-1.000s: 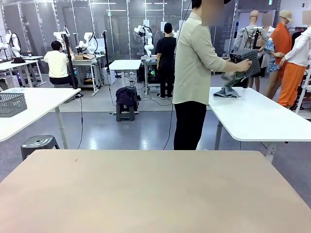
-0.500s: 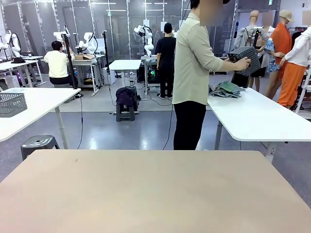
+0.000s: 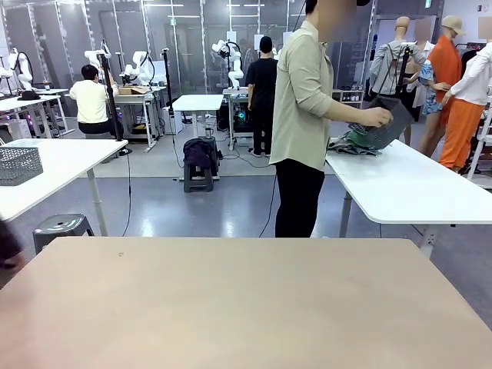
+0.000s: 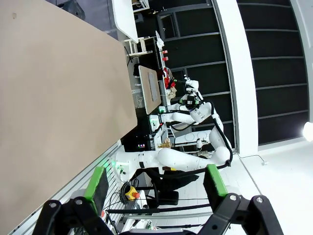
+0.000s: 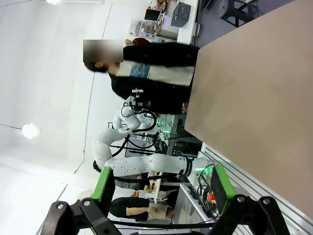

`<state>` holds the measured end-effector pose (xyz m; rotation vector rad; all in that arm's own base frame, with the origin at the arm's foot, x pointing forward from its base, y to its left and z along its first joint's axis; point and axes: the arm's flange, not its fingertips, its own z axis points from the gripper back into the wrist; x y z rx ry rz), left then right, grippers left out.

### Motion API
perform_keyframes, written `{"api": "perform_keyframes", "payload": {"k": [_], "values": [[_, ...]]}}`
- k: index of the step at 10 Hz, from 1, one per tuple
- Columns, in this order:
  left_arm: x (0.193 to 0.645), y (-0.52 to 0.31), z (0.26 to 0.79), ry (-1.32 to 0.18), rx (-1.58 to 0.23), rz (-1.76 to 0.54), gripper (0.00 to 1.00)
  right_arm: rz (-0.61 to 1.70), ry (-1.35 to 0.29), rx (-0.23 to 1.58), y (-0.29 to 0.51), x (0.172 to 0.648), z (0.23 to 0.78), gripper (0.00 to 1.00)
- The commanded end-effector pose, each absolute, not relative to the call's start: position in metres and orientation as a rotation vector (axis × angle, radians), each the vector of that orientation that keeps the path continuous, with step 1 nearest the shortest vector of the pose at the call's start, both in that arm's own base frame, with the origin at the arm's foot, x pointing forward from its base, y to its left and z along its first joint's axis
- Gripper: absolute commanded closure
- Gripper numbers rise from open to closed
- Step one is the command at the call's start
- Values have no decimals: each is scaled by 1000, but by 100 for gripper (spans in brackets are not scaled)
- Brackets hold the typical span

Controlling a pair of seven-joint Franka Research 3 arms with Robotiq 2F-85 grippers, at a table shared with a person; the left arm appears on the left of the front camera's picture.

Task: Fold the towels and place them in the basket.
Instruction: When a person lays out a Towel with hook on the table, fold it in half twice.

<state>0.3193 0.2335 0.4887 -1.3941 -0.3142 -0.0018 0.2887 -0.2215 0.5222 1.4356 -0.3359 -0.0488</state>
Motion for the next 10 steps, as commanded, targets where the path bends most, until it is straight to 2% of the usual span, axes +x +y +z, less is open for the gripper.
{"api": "perform_keyframes", "payload": {"k": [1, 10], "values": [[318, 233, 490, -318, -1393, -4, 0, -49, -341, 1435, -222, 288, 523, 0], [318, 233, 490, -318, -1393, -4, 0, -49, -341, 1435, -222, 288, 523, 0]]}}
